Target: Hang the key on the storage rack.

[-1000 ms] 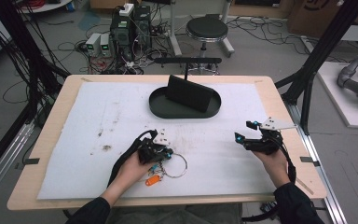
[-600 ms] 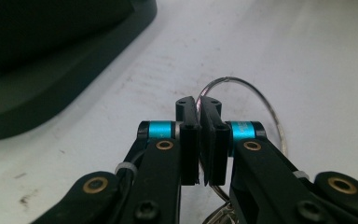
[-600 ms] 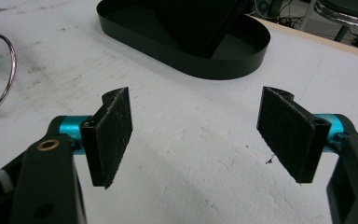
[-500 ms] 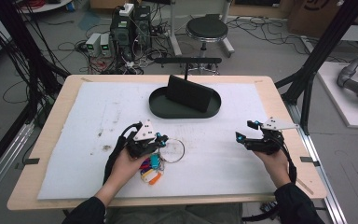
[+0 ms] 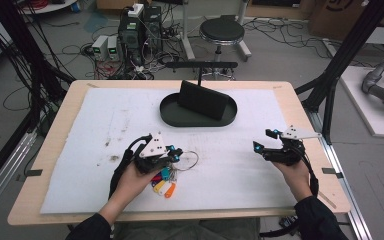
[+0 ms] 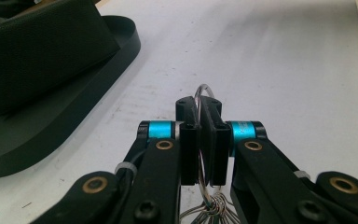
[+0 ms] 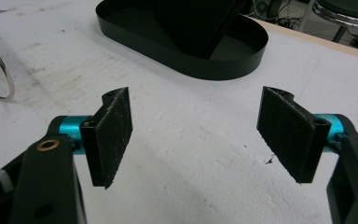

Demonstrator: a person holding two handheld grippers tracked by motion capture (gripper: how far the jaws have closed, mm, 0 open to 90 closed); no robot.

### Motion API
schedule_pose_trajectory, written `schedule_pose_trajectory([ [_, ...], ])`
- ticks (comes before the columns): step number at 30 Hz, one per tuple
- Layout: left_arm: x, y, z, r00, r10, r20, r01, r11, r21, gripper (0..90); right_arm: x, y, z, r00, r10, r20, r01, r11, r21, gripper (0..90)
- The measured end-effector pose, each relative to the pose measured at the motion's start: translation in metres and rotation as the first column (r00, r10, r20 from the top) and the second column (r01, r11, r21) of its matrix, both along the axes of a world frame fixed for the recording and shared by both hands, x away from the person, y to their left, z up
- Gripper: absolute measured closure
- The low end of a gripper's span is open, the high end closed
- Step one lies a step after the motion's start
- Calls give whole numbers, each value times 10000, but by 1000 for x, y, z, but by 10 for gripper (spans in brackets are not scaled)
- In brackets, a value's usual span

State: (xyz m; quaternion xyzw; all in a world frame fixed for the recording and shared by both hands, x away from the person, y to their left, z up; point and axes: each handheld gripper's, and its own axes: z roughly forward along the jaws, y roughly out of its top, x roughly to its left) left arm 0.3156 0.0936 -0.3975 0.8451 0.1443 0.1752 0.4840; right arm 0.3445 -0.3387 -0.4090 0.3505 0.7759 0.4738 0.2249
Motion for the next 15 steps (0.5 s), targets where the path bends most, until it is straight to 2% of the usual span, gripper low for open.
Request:
schedule_pose_trajectory([
  [2,0,0,0,10000,-4,-5,4,10000,25,857,0,0,0,10000,2,-2,-2,10000,-3,269],
  [8,4,0,-3,9994,-90,-342,94,9999,108,853,0,1,0,10000,67,-23,-67,10000,-4,269],
  [11,4,0,-4,9992,-119,-373,128,9996,237,854,0,0,0,10000,65,-30,-65,10000,26,269],
  [15,5,-1,-5,9990,-66,-437,74,9998,193,855,0,1,0,9999,99,-57,-99,9999,61,269],
])
